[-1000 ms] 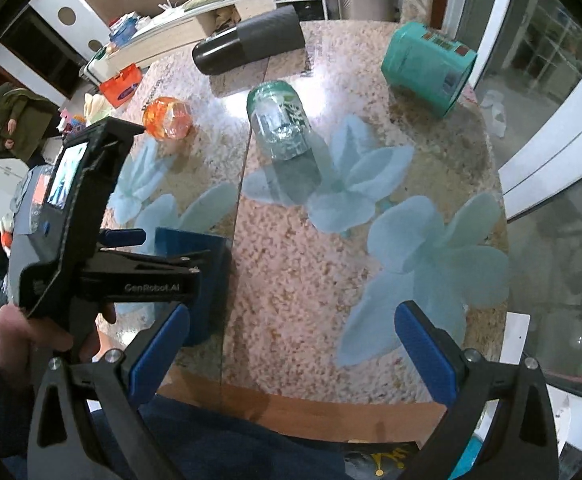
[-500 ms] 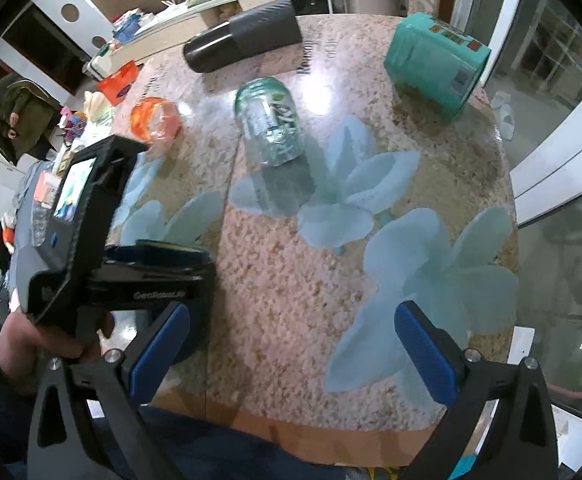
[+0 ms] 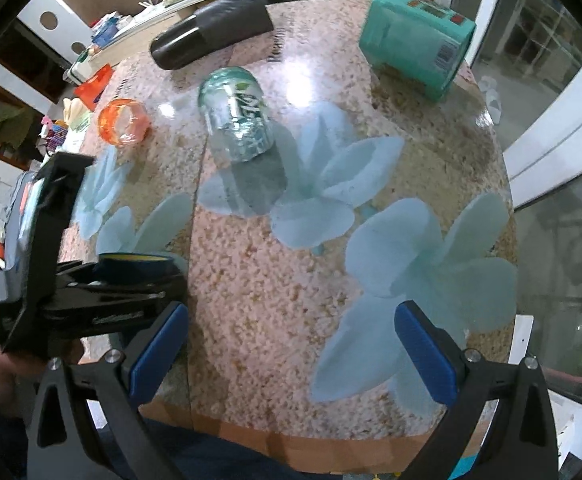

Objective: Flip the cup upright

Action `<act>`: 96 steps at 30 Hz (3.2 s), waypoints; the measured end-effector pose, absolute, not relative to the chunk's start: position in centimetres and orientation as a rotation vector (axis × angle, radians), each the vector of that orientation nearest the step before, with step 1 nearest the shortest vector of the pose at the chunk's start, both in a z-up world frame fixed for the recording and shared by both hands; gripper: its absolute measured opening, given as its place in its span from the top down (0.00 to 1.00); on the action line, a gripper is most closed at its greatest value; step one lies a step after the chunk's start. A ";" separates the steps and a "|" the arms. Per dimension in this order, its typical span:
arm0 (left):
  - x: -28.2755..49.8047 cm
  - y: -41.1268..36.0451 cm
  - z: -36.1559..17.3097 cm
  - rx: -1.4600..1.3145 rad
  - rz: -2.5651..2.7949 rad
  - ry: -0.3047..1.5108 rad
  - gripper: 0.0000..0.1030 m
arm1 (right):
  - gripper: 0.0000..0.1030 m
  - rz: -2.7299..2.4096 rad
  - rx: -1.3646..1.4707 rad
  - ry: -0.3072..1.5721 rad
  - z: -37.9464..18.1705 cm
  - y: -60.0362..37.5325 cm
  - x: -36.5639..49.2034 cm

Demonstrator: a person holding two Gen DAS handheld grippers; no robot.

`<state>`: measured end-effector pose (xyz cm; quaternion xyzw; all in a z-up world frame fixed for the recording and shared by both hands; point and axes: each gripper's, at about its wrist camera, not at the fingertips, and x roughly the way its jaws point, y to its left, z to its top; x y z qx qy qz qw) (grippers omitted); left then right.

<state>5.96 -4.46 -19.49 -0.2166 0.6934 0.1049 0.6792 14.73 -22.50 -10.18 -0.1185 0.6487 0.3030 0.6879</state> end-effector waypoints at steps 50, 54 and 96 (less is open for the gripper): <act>2.7 -7.8 -12.8 -0.108 0.274 0.781 0.24 | 0.00 0.872 -0.154 1.178 -11.3 -21.8 15.6; 2.5 -7.5 -13.2 -0.128 0.276 0.789 0.00 | 0.00 0.873 -0.183 1.205 -11.6 -21.8 15.6; -2.7 0.1 -1.1 -0.158 0.037 1.119 0.00 | 0.00 0.528 -0.144 1.124 0.5 -17.4 6.2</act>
